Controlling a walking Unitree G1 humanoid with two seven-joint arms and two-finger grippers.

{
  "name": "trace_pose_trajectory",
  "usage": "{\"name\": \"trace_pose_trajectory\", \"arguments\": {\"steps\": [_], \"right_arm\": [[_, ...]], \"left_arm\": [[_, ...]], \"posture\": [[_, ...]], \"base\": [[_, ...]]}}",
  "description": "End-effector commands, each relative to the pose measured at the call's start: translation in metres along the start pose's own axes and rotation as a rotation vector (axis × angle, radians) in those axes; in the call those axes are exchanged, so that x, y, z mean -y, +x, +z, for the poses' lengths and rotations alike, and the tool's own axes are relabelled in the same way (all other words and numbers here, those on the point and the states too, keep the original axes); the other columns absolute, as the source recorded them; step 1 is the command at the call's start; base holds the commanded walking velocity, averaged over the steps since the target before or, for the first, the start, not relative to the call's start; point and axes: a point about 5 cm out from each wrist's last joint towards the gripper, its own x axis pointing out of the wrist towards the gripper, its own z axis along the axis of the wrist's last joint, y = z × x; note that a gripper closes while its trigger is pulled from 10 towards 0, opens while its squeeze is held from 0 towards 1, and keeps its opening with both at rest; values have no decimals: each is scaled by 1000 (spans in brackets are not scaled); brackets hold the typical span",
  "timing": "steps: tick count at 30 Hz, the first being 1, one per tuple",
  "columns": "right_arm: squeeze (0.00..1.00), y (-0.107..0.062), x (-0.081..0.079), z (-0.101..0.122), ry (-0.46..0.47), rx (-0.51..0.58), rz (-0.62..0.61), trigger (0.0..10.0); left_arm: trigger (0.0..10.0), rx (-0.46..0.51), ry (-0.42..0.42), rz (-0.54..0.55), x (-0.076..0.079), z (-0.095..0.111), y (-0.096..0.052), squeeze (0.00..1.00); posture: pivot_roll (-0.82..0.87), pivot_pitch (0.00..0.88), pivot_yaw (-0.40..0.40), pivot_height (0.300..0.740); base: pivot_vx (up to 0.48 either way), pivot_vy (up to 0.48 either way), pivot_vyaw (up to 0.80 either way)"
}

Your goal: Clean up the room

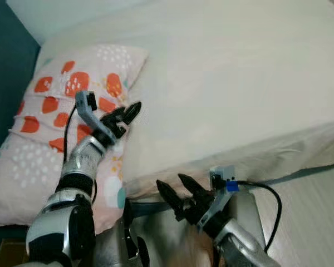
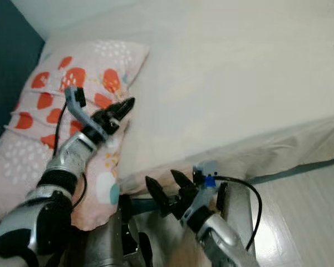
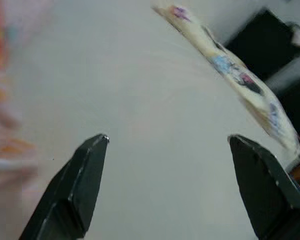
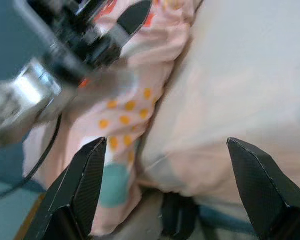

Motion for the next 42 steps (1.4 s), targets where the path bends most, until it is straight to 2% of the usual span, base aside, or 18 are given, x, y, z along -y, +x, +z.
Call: {"name": "trace_pose_trajectory", "arguments": {"steps": [1, 4, 5, 10, 11, 14, 16, 18, 19, 21, 22, 24, 25, 26, 28, 34, 37, 42], "right_arm": [[0, 1, 10, -8, 24, -14, -18, 10000], [0, 5, 19, -10, 18, -20, -35, 10000], [0, 11, 36, -15, 14, -41, -77, 10000], [0, 11, 48, -24, 15, -76, -114, 10000], [0, 10, 60, -36, 21, -119, -154, 10000], [0, 10, 64, -39, 26, -130, -166, 10000], [0, 11, 70, -43, 23, -141, -185, 10000], [0, 13, 74, -44, 10, -144, -197, 10000], [0, 13, 74, -44, 10, -144, -197, 10000], [0, 16, 77, -43, 5, -135, -196, 10000], [0, 16, 77, -43, 5, -135, -196, 10000], [0, 17, 80, -43, 2, -124, -196, 10000], [0, 17, 80, -43, 2, -124, -196, 10000], [0, 19, 84, -42, -2, -118, -202, 10000], [0, 20, 86, -43, -2, -114, -203, 10000], [0, 22, 91, -46, 3, -122, -223, 10000], [0, 15, 95, -61, 19, -167, -264, 10000], [0, 3, 98, -78, 36, -216, -296, 10000]], "left_arm": [[10000, -44, 7, 15, -5, -20, -17, 0], [10000, -69, 6, 26, -7, -33, -25, 0], [10000, -84, -35, 47, -10, -51, -41, 0], [10000, -71, -82, 40, -12, -58, -54, 0], [10000, -40, -136, 35, -14, -61, -66, 0], [10000, -33, -149, 45, -16, -62, -70, 0], [10000, -10, -191, 136, -26, -66, -85, 0], [10000, -29, -206, 306, -41, -75, -111, 0], [10000, -29, -206, 306, -41, -75, -111, 0], [10000, -46, -220, 456, -51, -84, -140, 0], [10000, -46, -220, 456, -51, -84, -140, 0], [10000, -12, -270, 558, -58, -87, -164, 0], [10000, -12, -270, 558, -58, -87, -164, 0], [10000, 16, -300, 646, -62, -90, -185, 0], [10000, 20, -306, 697, -64, -91, -197, 0], [10000, -21, -302, 785, -65, -98, -210, 0], [10000, -31, -307, 863, -66, -102, -221, 0], [10000, 38, -329, 801, -66, -96, -215, 0]], "posture": [[-177, 155, 153, 535], [-171, 130, 141, 539], [-155, 93, 118, 548], [-141, 74, 101, 558], [-123, 46, 79, 567], [-123, 46, 79, 572], [-117, 32, 69, 581], [-120, 29, 66, 590], [-120, 29, 66, 590], [-120, 23, 62, 599], [-120, 23, 62, 599], [-118, 19, 60, 609], [-118, 19, 60, 609], [-114, 16, 57, 618], [-109, 9, 54, 627], [-100, 1, 54, 646], [-96, 0, 53, 660], [-92, 0, 53, 678]], "base": [[0, 0, 0], [0, 0, 0], [0, 0, 0], [0, 0, 0], [0, 0, 0], [0, 0, 0], [0, 0, 0], [0, 0, 0], [0, 0, 0], [0, 0, 0], [0, 0, 0], [0, 0, 0], [0, 0, 0], [0, 0, 0], [0, 0, 0], [0, 0, 0], [0, 0, 0], [0, 0, 0]]}}
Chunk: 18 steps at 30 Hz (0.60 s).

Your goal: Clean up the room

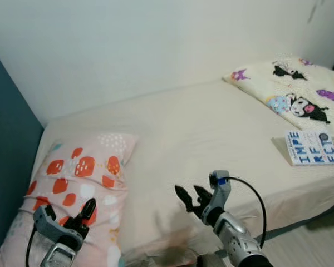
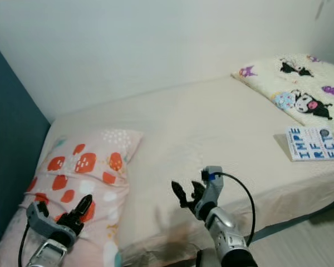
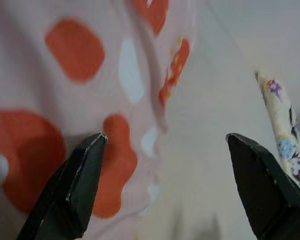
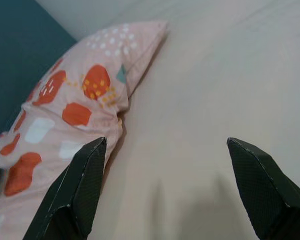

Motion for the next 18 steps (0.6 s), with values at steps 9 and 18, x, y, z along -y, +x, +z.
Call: {"name": "trace_pose_trajectory", "arguments": {"steps": [9, 18], "right_arm": [[0, -8, 18, -11, 4, -14, -131, 10000], [0, -30, 48, -29, -274, -167, -470, 10000]], "left_arm": [[10000, -25, 68, -107, 16, 7, 12, 0], [10000, -112, 196, 346, -41, -7, -32, 0]], "posture": [[-89, 0, 50, 716], [-80, 0, 35, 725]], "base": [[0, 0, 0], [0, 0, 0]]}}
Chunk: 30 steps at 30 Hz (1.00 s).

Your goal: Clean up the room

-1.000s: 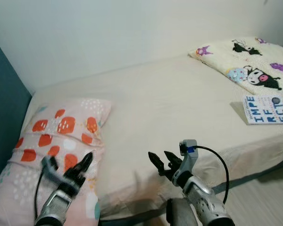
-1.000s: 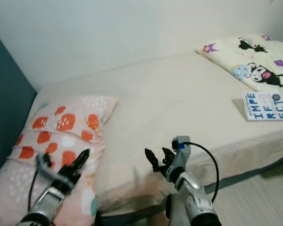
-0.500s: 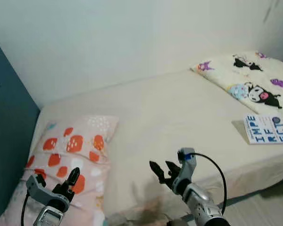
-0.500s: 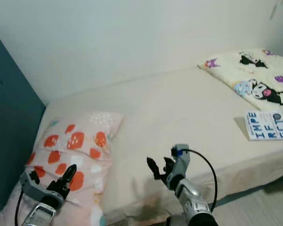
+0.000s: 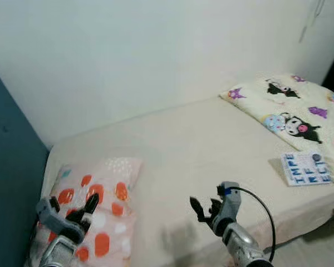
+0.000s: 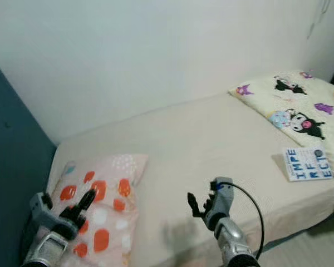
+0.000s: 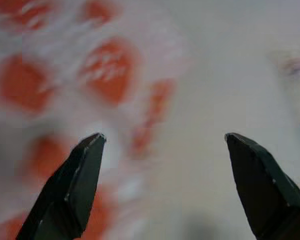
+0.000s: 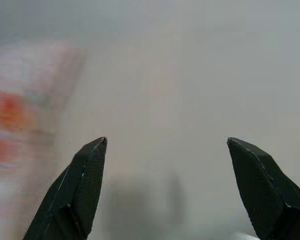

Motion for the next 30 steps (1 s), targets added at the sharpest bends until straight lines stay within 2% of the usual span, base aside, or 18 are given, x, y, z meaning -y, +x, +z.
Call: {"name": "trace_pose_trajectory", "arguments": {"steps": [1, 2, 3, 4, 5, 6, 10, 13, 16, 20, 25, 27, 30], "right_arm": [[0, -7, 6, -18, -48, -51, -55, 10000], [0, -11, 5, -26, 57, -73, 19, 10000], [0, -11, 5, -26, 57, -73, 19, 10000], [0, -14, 4, -31, 142, -79, 78, 10000], [0, -14, 4, -31, 142, -79, 78, 10000], [0, -22, 6, -49, 236, -144, 112, 10000], [0, -24, 7, -54, 231, -169, 102, 10000], [0, -38, 12, -78, 187, -275, 54, 10000], [0, -44, 13, -89, 158, -321, 42, 10000], [0, -47, 13, -93, 146, -339, 40, 10000], [0, -51, 14, -99, 163, -363, 44, 10000], [0, -54, 14, -103, 167, -374, 40, 10000], [0, -56, 13, -107, 164, -388, 36, 10000]], "left_arm": [[10000, -62, 26, 127, -23, -13, -14, 0], [10000, -96, 32, 170, -31, -22, -22, 0], [10000, -96, 32, 170, -31, -22, -22, 0], [10000, -127, 39, 202, -38, -29, -28, 0], [10000, -127, 39, 202, -38, -29, -28, 0], [10000, -192, 45, 258, -48, -46, -41, 0], [10000, -211, 47, 274, -50, -51, -44, 0], [10000, -256, 61, 349, -52, -61, -48, 0], [10000, -287, 72, 369, -52, -64, -48, 0], [10000, -297, 85, 370, -51, -64, -47, 0], [10000, -282, 109, 367, -48, -62, -44, 0], [10000, -279, 126, 321, -42, -62, -41, 0], [10000, -279, 135, 310, -40, -62, -39, 0]], "posture": [[-73, 0, 25, 725], [-70, 0, 22, 725], [-70, 0, 22, 725], [-70, 0, 22, 725], [-70, 0, 22, 725], [-68, 0, 20, 725], [-68, 0, 20, 725], [-49, 0, 0, 725], [-48, 0, -7, 725], [-51, 0, -8, 725], [-58, 0, -2, 725], [-59, 0, 2, 725], [-58, 0, 5, 725]], "base": [[0, 0, 0], [0, 0, 0], [0, 0, 0], [0, 0, 0], [0, 0, 0], [0, 0, 725], [0, 0, 725], [0, 0, 667], [-160, 0, 658], [-480, 0, 650], [0, 0, 635], [0, 0, 634], [0, 0, 598]]}}
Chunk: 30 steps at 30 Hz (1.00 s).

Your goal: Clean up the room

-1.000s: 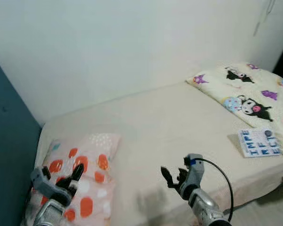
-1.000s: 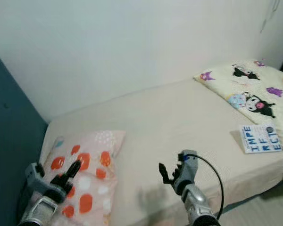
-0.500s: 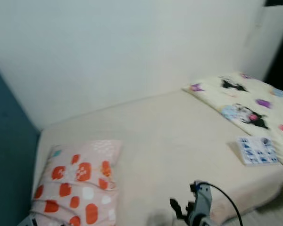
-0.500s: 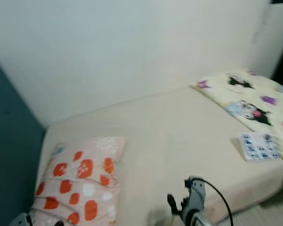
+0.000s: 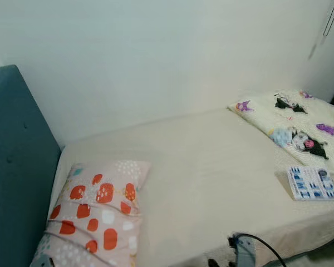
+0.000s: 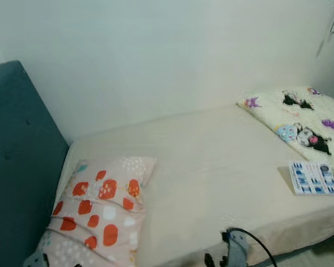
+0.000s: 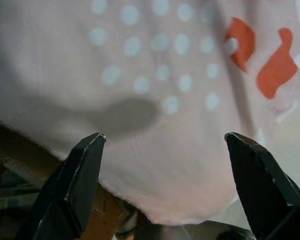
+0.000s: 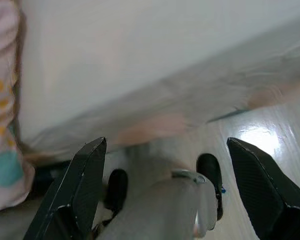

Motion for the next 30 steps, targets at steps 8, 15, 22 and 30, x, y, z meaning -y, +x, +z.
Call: {"name": "trace_pose_trajectory", "arguments": {"steps": [8, 15, 22, 30], "right_arm": [[0, 0, -5, -10, -18, -42, -20, 10000], [0, -3, 0, -19, -22, -74, -57, 10000], [0, -4, 0, -20, -19, -79, -58, 10000], [0, -4, -1, -25, -12, -95, -64, 10000]], "left_arm": [[10000, -2, 56, -13, -1, 1, 0, 0], [10000, -19, 80, 8, -3, 1, -1, 0], [10000, -48, 118, 41, -4, -1, 0, 0], [10000, -60, 140, 45, -5, -2, -1, 0]], "posture": [[-59, 0, 10, 729], [-56, 0, 15, 729], [-55, 0, 16, 729], [-54, 0, 23, 729]], "base": [[0, 0, 326], [0, 0, 0], [-103, 0, 0], [-480, 0, 0]]}}
